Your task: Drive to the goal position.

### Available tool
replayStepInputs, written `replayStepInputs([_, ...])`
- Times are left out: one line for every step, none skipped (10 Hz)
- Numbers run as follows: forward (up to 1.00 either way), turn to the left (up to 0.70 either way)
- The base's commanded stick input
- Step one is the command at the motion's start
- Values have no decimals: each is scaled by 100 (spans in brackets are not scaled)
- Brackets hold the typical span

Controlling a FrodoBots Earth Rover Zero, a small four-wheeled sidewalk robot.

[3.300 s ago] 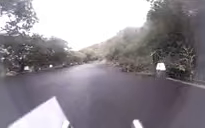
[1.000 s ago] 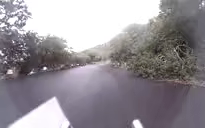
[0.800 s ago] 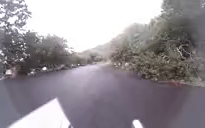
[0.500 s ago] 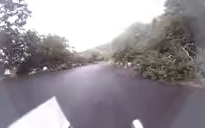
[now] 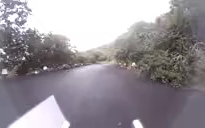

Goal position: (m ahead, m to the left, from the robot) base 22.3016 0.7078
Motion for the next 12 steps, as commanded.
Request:
replayStepInputs([100,0])
replayStepInputs([100,0])
replayStepInputs([100,0])
replayStepInputs([100,0])
replayStepInputs([100,0])
replayStepInputs([100,0])
replayStepInputs([100,0])
replayStepInputs([100,0])
replayStepInputs([100,0])
replayStepInputs([100,0])
replayStepInputs([100,0])
replayStepInputs([100,-13])
